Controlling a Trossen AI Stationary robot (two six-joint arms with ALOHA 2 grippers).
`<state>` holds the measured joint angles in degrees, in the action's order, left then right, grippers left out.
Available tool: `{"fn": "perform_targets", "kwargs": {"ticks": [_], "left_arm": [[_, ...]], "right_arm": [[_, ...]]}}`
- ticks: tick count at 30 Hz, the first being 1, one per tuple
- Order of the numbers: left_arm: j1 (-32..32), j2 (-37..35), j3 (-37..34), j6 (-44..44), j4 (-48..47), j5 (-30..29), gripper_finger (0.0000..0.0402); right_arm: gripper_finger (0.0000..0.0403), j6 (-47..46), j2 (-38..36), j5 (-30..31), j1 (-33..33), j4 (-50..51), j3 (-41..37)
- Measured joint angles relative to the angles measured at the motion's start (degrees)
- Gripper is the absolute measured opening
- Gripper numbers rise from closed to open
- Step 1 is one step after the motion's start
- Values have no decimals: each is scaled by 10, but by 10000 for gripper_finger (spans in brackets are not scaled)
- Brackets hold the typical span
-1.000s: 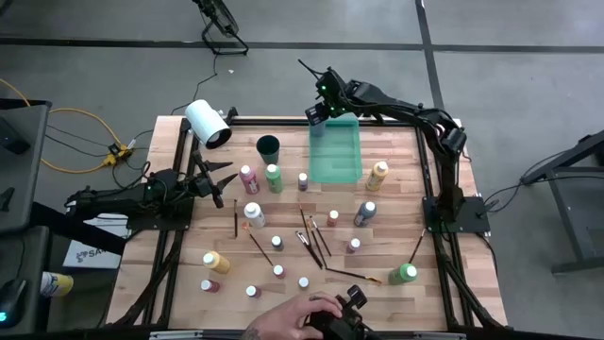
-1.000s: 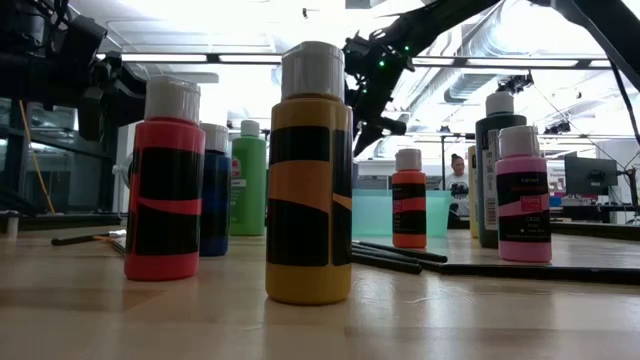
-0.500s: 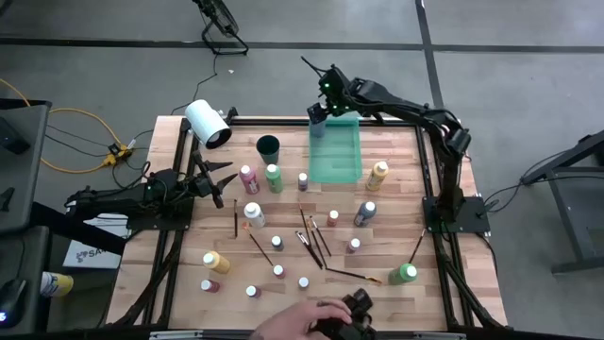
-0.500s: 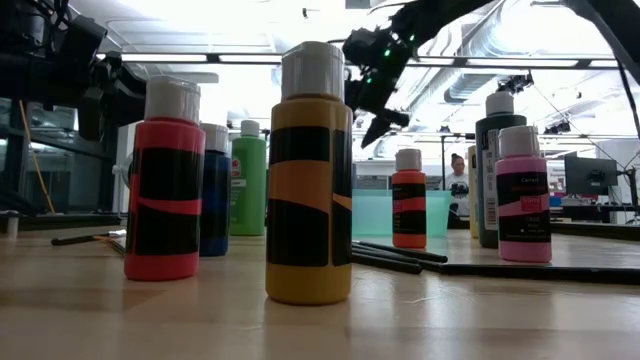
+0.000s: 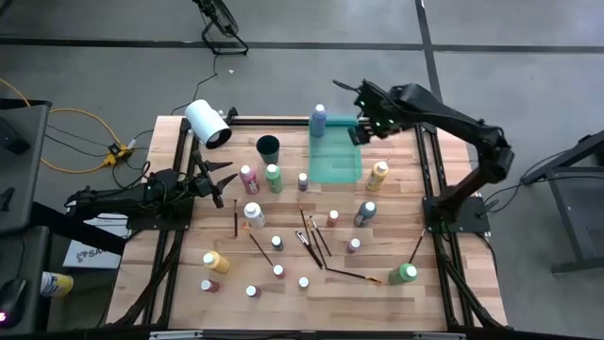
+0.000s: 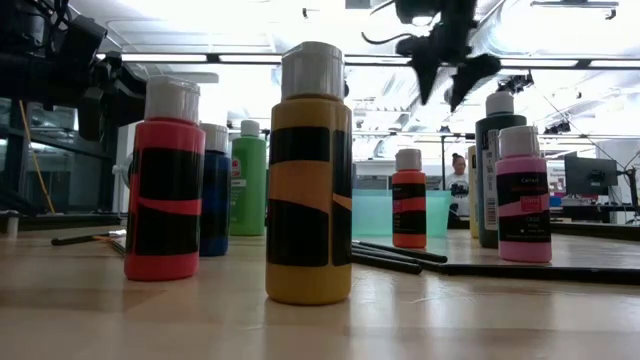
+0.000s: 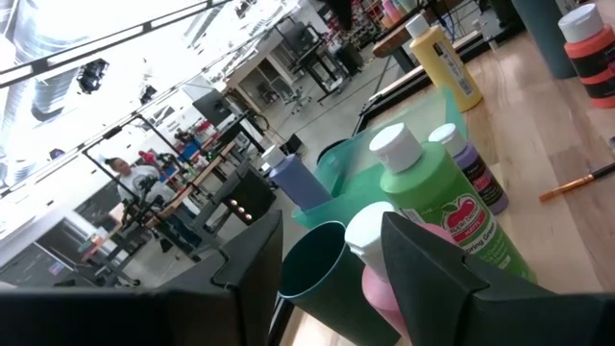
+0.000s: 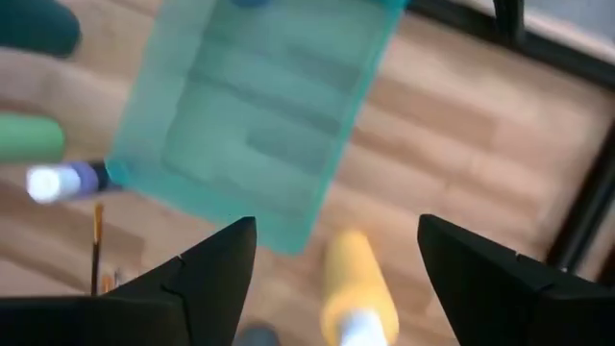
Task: Pick & Place Paint Supplies
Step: Put the top yellow big paint bottle into the green bin
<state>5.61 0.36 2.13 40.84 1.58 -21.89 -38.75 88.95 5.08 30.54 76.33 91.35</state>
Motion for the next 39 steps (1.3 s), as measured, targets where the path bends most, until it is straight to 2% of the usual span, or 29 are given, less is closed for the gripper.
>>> {"fn": "perform_targets", "kwargs": {"ticks": [10, 14, 26, 39], "left_arm": [[0, 0, 0, 0, 0, 0, 173], [0, 0, 0, 0, 0, 0, 173], [0, 0, 0, 0, 0, 0, 173], [0, 0, 0, 0, 0, 0, 173]], "right_arm": [[279, -37, -74, -40, -43, 22, -119], [279, -37, -81, -36, -47, 14, -157], [278, -15, -81, -40, -47, -28, -195], [203, 2, -76, -38, -47, -25, -198]]}}
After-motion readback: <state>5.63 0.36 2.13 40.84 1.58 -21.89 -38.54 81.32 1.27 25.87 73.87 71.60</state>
